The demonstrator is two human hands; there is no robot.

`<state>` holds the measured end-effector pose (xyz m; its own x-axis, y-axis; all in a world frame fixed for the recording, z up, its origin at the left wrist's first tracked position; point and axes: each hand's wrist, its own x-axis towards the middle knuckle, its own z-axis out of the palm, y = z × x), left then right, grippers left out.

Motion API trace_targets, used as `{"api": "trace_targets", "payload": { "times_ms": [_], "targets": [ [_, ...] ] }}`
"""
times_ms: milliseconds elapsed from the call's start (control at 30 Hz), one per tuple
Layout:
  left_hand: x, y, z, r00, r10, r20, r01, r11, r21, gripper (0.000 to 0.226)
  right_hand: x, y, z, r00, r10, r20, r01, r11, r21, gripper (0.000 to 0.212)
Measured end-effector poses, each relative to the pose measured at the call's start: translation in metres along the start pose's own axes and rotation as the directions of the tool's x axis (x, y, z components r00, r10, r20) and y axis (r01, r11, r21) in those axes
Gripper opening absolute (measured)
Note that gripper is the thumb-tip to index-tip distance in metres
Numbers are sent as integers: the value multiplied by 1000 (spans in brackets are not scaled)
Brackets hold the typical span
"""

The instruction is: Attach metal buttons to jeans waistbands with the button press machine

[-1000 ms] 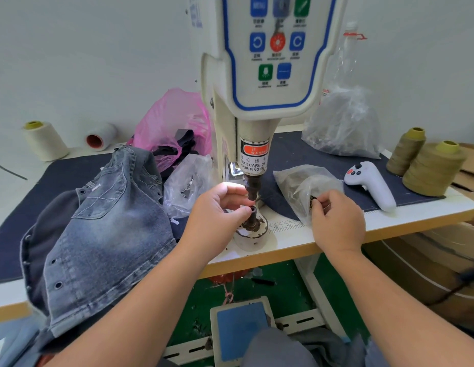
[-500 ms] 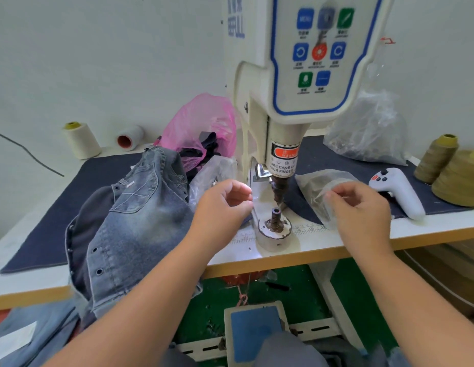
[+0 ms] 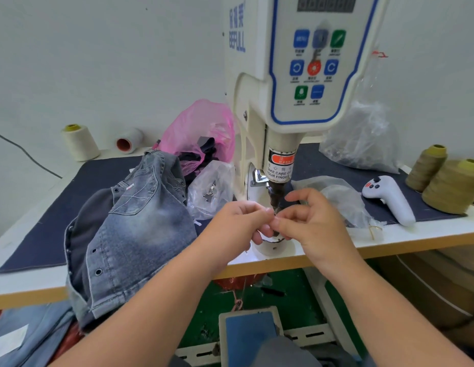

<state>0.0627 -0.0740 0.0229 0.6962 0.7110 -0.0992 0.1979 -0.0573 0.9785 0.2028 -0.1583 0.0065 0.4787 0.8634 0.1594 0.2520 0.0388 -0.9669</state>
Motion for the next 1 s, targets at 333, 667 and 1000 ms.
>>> {"api": "trace_targets", "payload": {
  "times_ms": [333,667,1000],
  "targets": [
    [2,9,-13,953,-213,216,233,970,-70,23,-1,-8,-4,992,-63,109,73,993,-91,45],
    [18,1,3,961,-275,12,266,917,-297,18,-4,3,-10,998,-35,52,37,998,-48,25],
    [20,3,11,969,-248,7,230,889,-396,22,-10,11,-14,999,11,52,-8,998,-59,18]
  ]
}}
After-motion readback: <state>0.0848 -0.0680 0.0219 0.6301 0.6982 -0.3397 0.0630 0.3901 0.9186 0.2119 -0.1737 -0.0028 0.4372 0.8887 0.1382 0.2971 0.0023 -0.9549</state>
